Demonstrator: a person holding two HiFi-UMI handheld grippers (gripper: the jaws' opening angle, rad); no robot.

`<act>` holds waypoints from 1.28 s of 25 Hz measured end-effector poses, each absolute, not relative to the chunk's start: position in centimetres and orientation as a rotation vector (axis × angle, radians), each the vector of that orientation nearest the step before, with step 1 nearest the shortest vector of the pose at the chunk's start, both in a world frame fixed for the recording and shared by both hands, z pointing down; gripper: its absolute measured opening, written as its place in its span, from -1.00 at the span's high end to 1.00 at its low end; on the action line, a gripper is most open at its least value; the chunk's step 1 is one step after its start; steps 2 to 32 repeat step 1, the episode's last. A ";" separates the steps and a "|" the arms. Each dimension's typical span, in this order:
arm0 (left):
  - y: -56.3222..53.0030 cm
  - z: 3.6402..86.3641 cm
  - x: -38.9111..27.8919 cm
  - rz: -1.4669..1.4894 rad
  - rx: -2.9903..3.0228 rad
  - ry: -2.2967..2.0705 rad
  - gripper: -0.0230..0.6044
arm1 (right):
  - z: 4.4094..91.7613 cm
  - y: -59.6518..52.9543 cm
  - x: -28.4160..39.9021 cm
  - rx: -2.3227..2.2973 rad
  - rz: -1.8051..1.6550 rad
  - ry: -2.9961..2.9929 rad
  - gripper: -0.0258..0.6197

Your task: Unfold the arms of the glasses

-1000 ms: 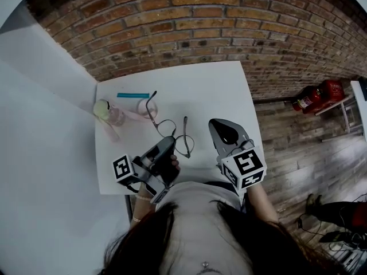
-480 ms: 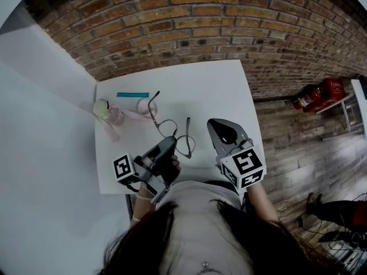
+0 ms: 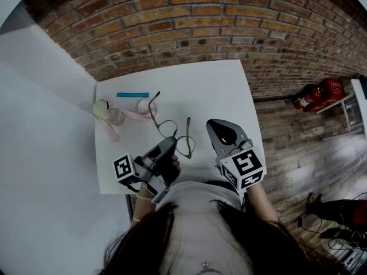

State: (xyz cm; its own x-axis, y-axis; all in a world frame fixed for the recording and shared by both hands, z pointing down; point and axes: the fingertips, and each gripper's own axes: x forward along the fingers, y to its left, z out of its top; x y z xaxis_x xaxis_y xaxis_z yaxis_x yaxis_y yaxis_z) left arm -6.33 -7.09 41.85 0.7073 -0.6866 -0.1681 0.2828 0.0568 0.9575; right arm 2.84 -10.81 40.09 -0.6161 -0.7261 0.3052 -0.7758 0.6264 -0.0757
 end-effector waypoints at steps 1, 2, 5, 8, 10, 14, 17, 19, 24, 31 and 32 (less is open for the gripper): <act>-7.1 41.8 -6.4 -0.763 1.322 -0.378 0.86 | 40.1 -10.8 2.8 1.224 0.292 -2.606 0.91; -7.1 41.8 -6.4 -0.763 1.322 -0.378 0.86 | 40.1 -10.8 2.8 1.224 0.292 -2.606 0.91; -7.1 41.8 -6.4 -0.763 1.322 -0.378 0.86 | 40.1 -10.8 2.8 1.224 0.292 -2.606 0.91; -7.1 41.8 -6.4 -0.763 1.322 -0.378 0.86 | 40.1 -10.8 2.8 1.224 0.292 -2.606 0.91; -7.1 41.8 -6.4 -0.763 1.322 -0.378 0.86 | 40.1 -10.8 2.8 1.224 0.292 -2.606 0.91; -7.1 41.8 -6.4 -0.763 1.322 -0.378 0.86 | 40.1 -10.8 2.8 1.224 0.292 -2.606 0.91; -7.1 41.8 -6.4 -0.763 1.322 -0.378 0.86 | 40.1 -10.8 2.8 1.224 0.292 -2.606 0.91; -7.1 41.8 -6.4 -0.763 1.322 -0.378 0.86 | 40.1 -10.8 2.8 1.224 0.292 -2.606 0.91; -7.1 41.8 -6.4 -0.763 1.322 -0.378 0.86 | 40.1 -10.8 2.8 1.224 0.292 -2.606 0.91; -7.1 41.8 -6.4 -0.763 1.322 -0.378 0.86 | 40.1 -10.8 2.8 1.224 0.292 -2.606 0.91; -7.1 41.8 -6.4 -0.763 1.322 -0.378 0.86 | 40.1 -10.8 2.8 1.224 0.292 -2.606 0.91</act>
